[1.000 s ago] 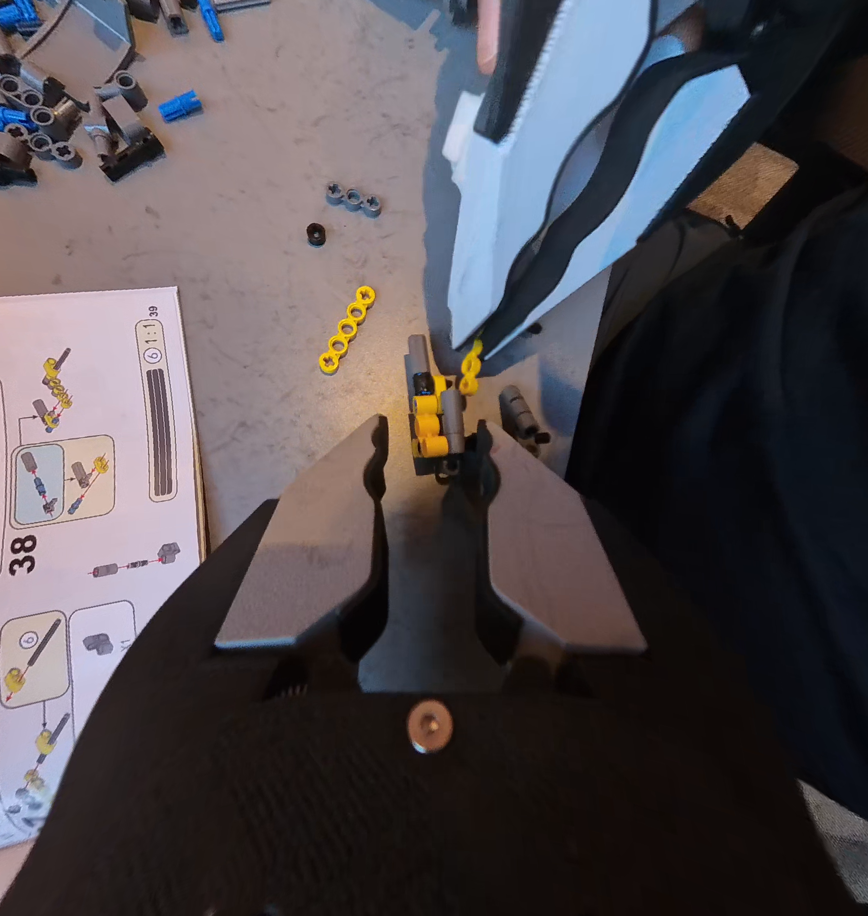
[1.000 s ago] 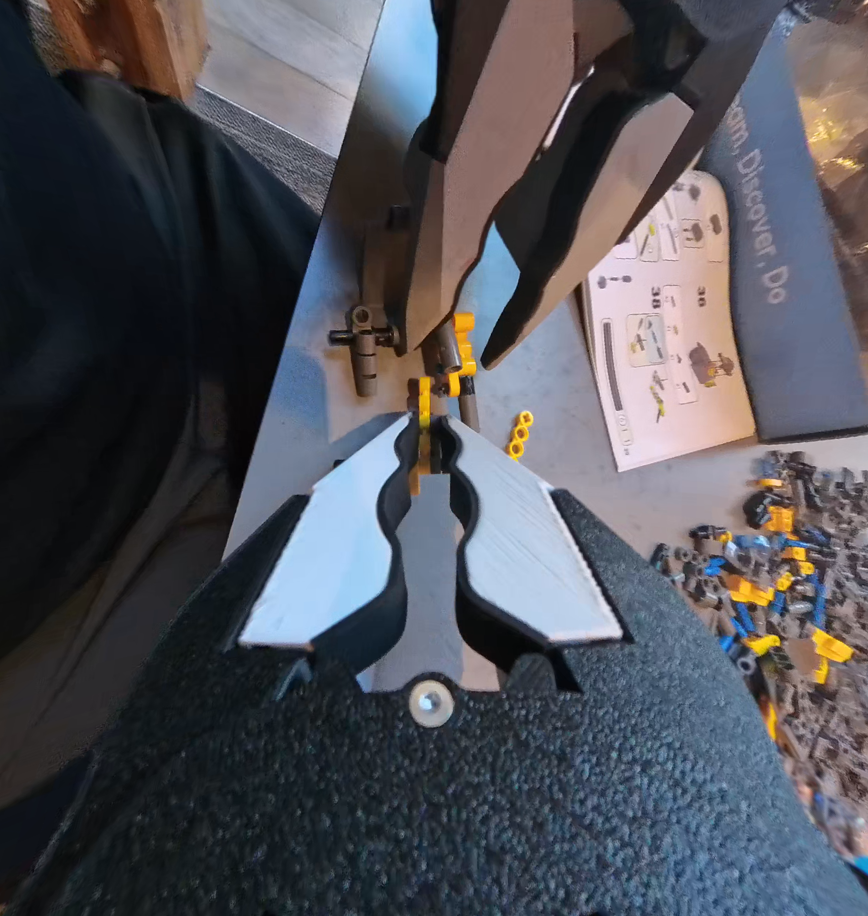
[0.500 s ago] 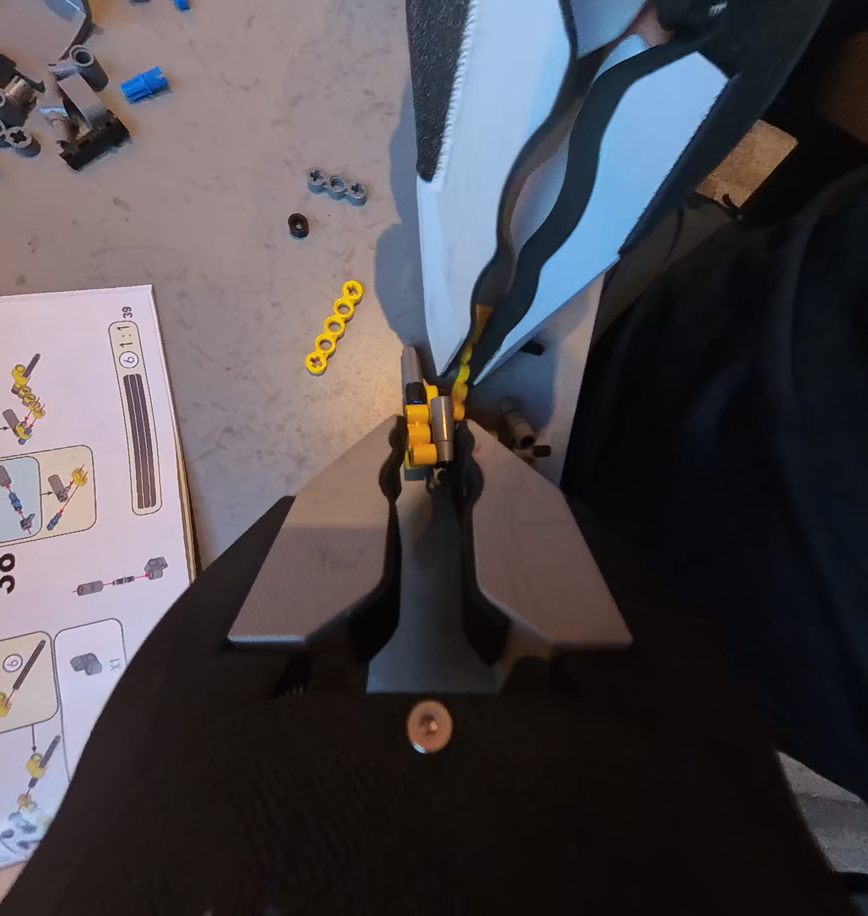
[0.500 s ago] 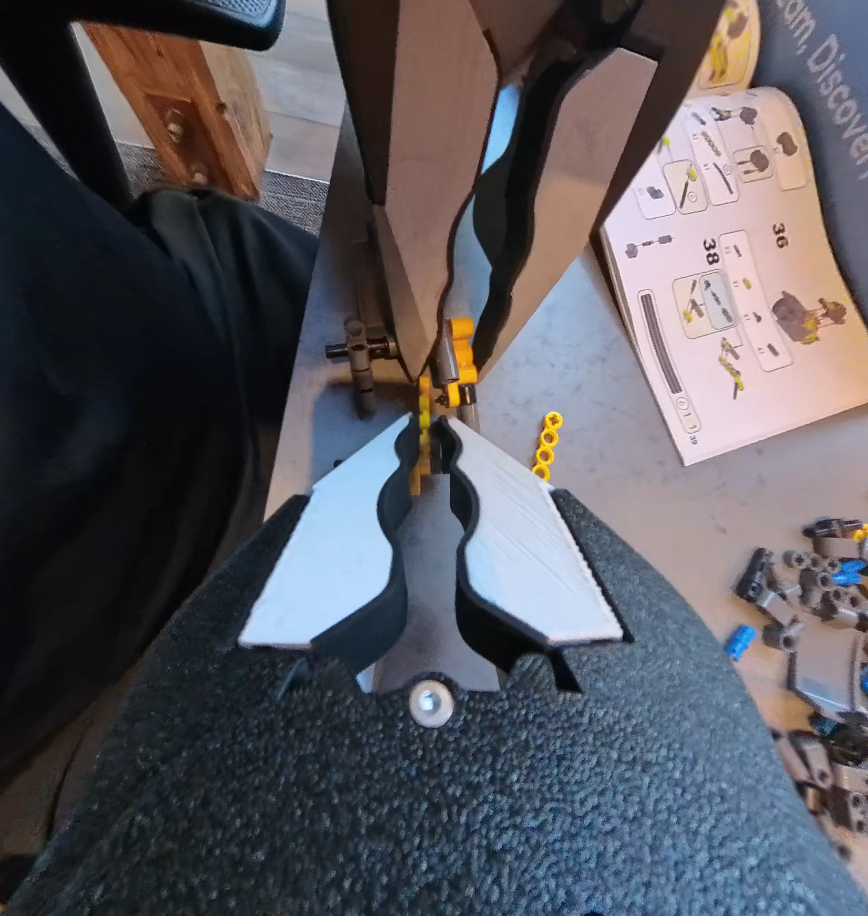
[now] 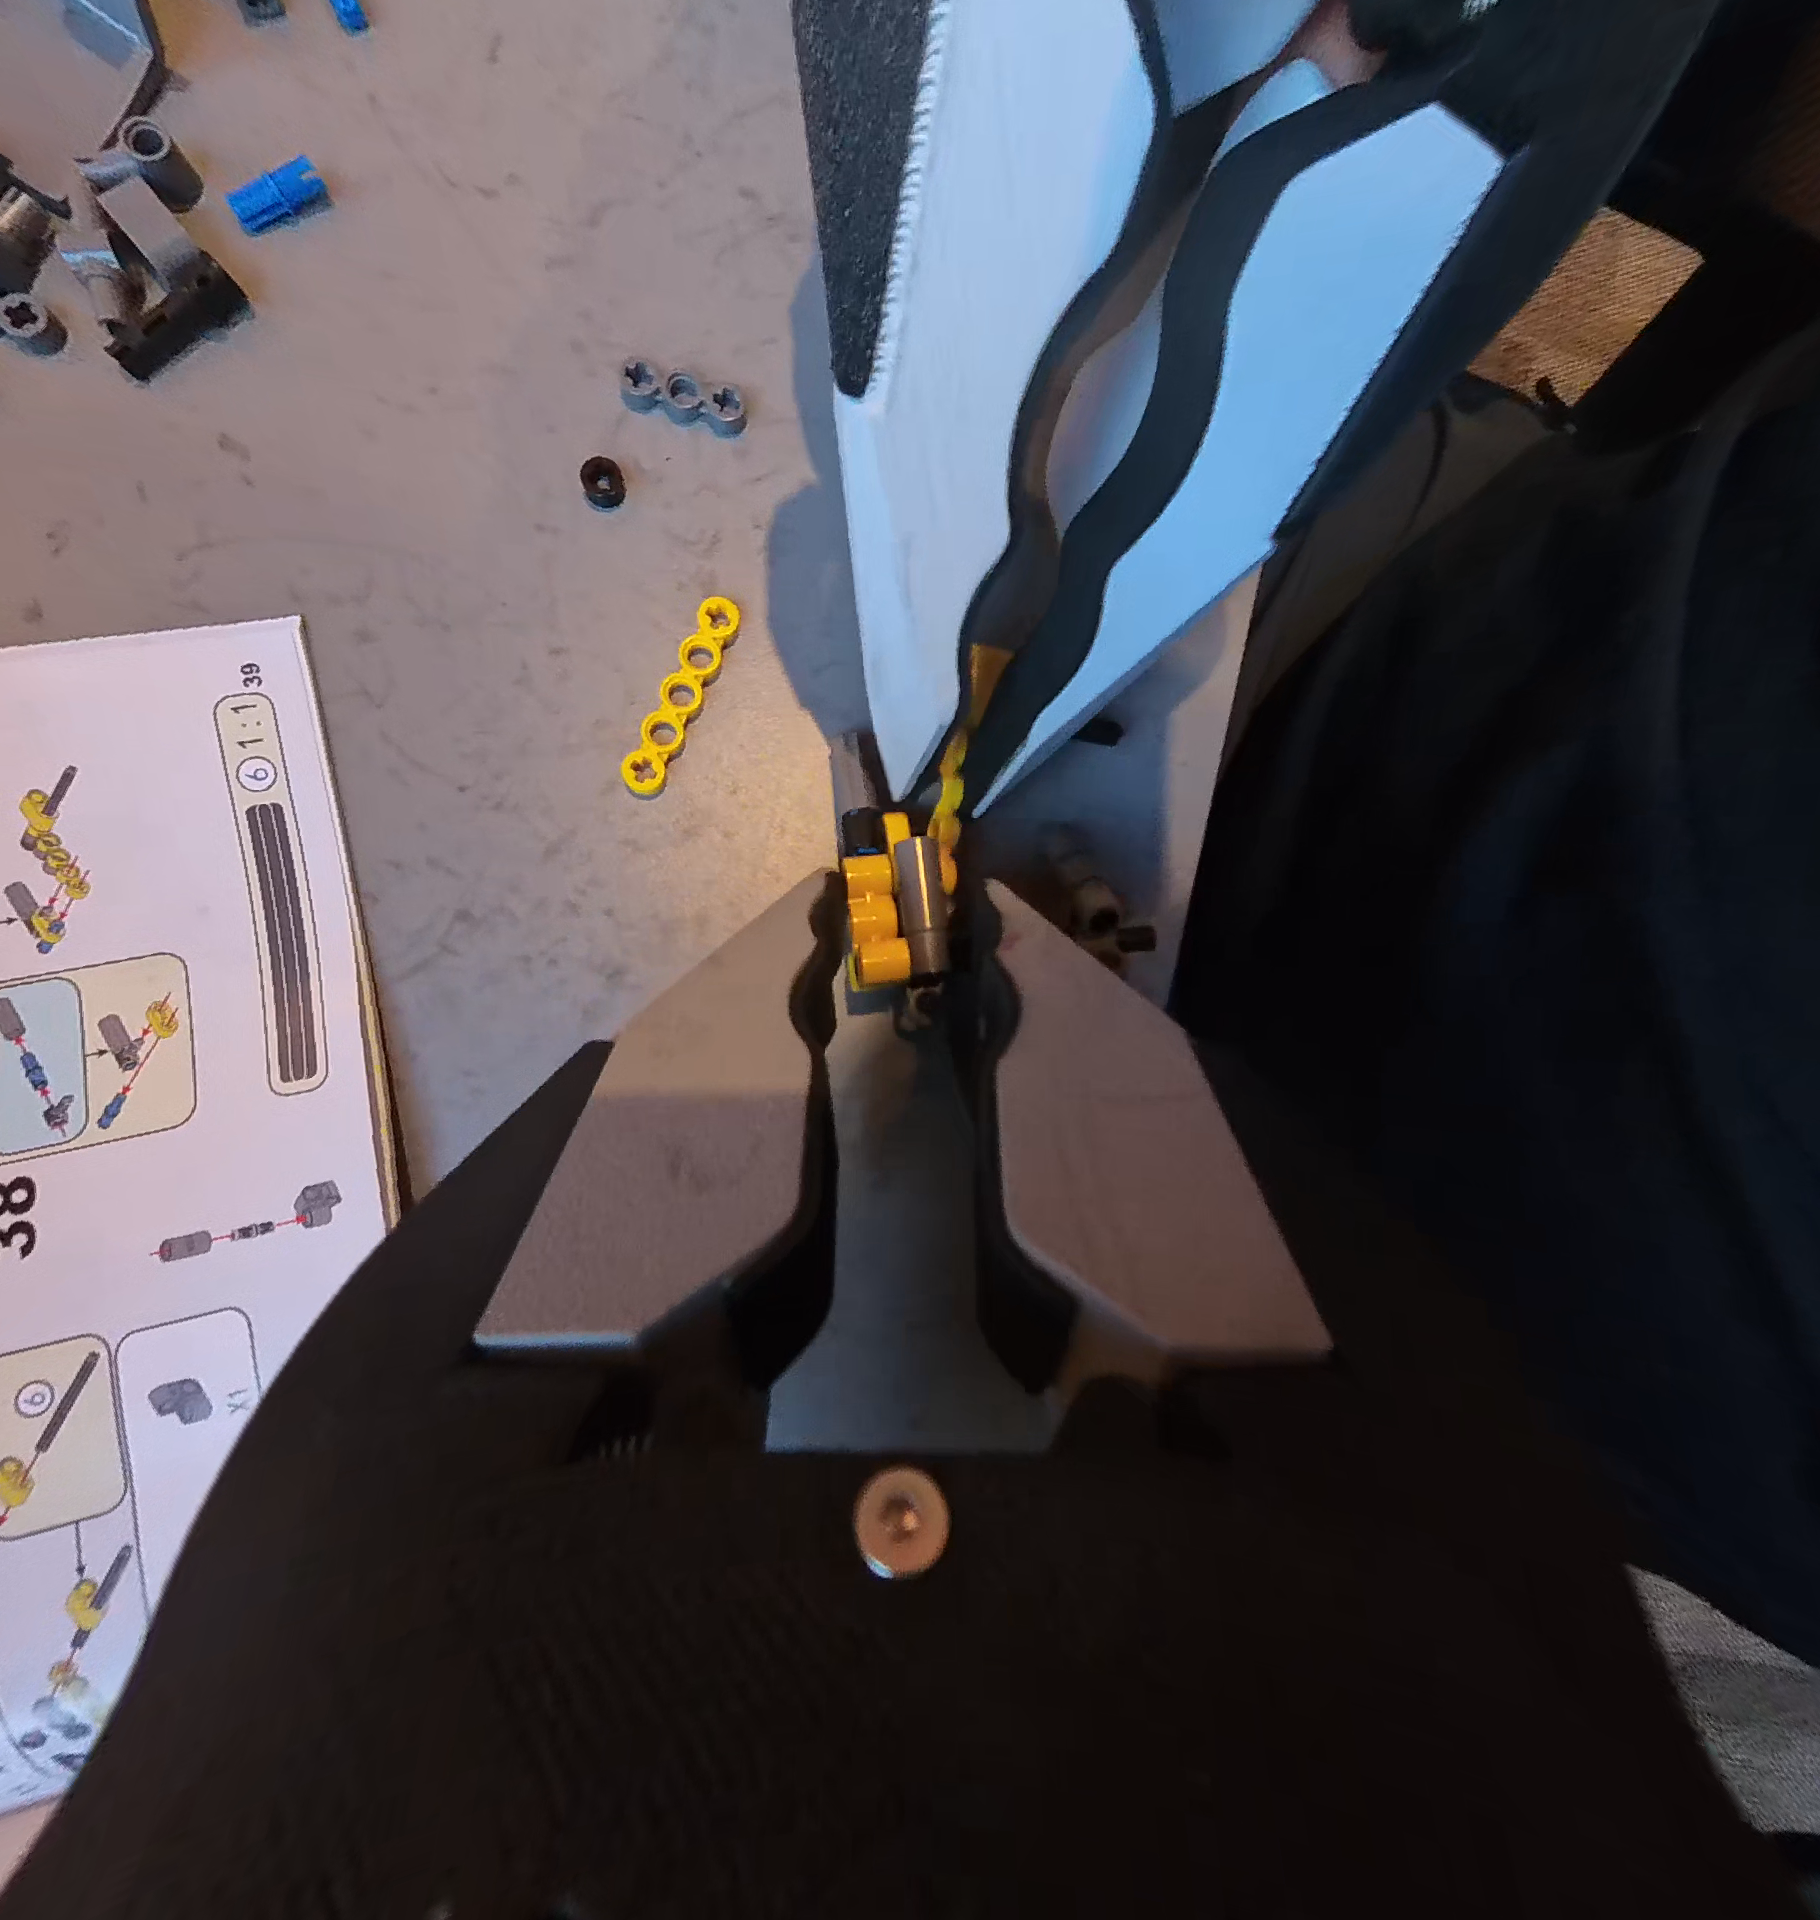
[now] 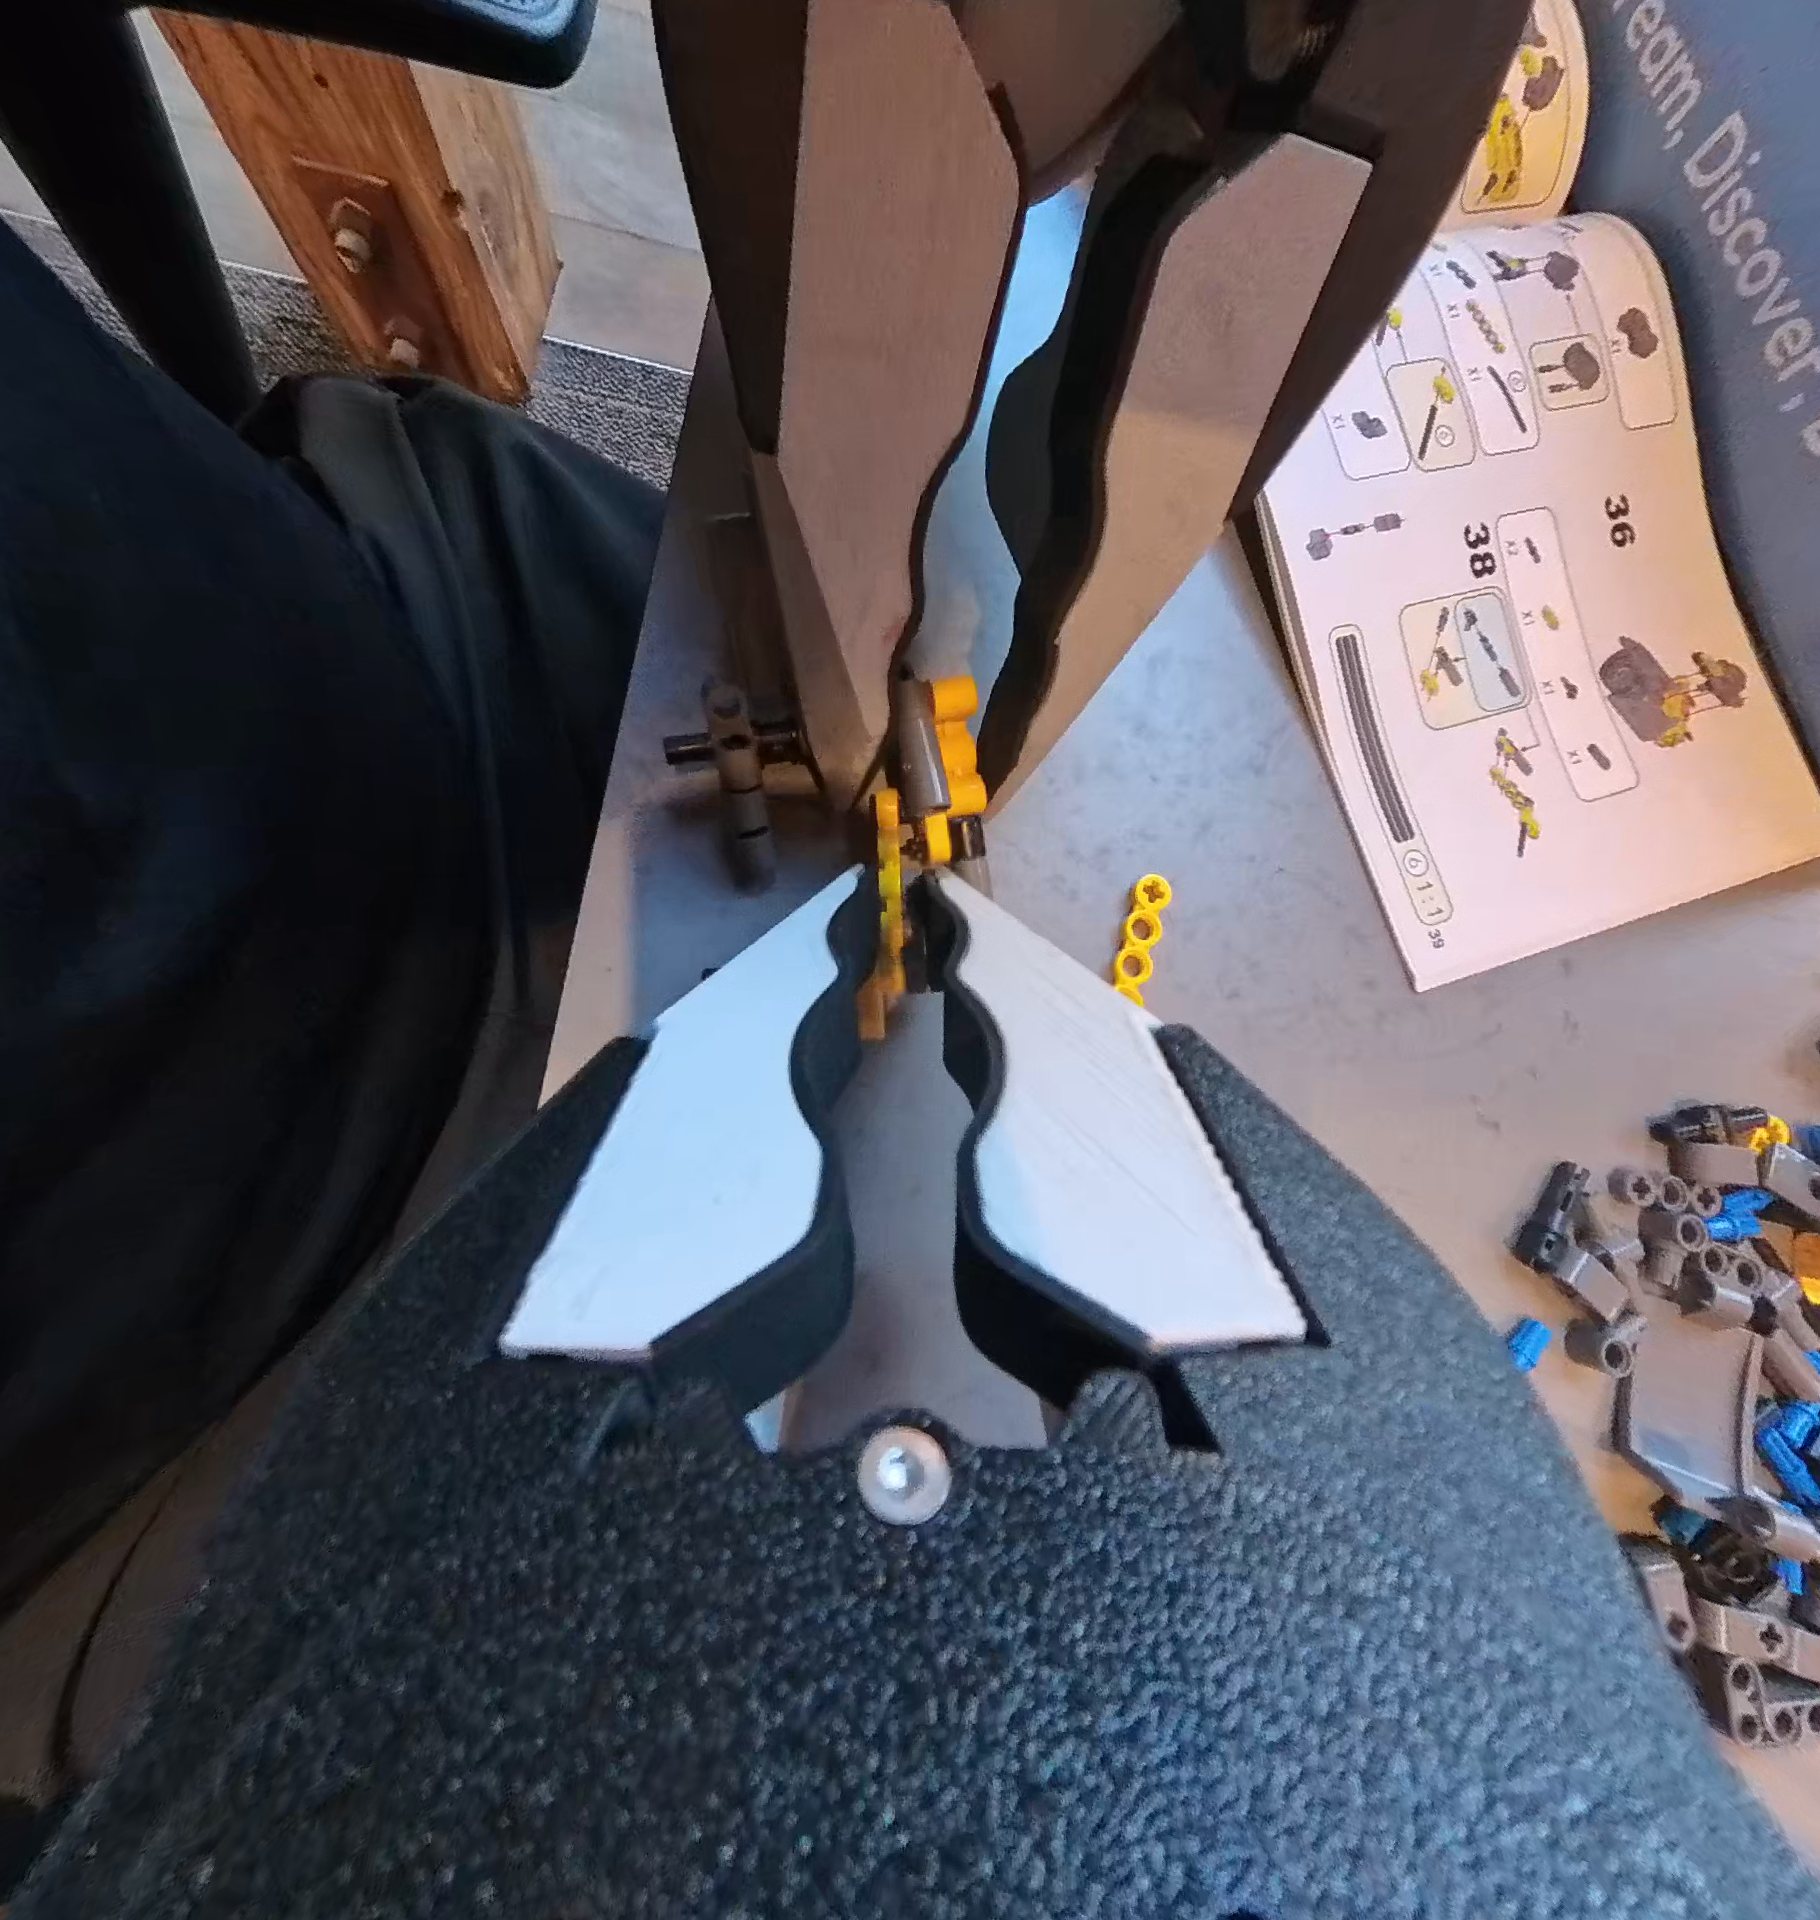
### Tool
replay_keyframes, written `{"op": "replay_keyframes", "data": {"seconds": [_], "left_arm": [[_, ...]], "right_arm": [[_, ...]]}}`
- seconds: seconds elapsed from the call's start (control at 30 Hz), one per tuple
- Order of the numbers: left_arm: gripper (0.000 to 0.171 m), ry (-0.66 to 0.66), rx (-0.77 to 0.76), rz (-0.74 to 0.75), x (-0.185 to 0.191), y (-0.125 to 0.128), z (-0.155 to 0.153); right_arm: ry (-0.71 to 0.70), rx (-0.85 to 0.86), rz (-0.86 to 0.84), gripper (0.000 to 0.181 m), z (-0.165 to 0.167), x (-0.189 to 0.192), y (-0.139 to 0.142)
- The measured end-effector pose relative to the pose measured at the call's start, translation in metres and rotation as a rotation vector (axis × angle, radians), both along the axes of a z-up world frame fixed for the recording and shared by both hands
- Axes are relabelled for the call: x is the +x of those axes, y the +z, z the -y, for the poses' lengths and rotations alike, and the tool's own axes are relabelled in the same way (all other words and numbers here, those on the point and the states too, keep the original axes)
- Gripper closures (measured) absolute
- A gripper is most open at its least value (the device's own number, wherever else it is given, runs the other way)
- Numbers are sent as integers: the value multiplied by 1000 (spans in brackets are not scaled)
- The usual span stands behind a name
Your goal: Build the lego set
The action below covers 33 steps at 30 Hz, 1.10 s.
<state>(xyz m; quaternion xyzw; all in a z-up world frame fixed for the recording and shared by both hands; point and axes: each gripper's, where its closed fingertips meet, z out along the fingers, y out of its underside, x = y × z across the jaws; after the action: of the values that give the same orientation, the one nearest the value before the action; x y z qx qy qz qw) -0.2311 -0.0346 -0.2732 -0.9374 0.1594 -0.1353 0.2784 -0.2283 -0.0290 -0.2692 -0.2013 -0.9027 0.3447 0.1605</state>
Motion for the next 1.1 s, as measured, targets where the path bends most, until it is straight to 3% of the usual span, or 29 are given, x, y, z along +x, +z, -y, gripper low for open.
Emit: {"op": "replay_keyframes", "data": {"seconds": [1.1], "left_arm": [[153,12,25,-152,-6,-1,-6]], "right_arm": [[-24,24,1,170,-8,-8,1]]}}
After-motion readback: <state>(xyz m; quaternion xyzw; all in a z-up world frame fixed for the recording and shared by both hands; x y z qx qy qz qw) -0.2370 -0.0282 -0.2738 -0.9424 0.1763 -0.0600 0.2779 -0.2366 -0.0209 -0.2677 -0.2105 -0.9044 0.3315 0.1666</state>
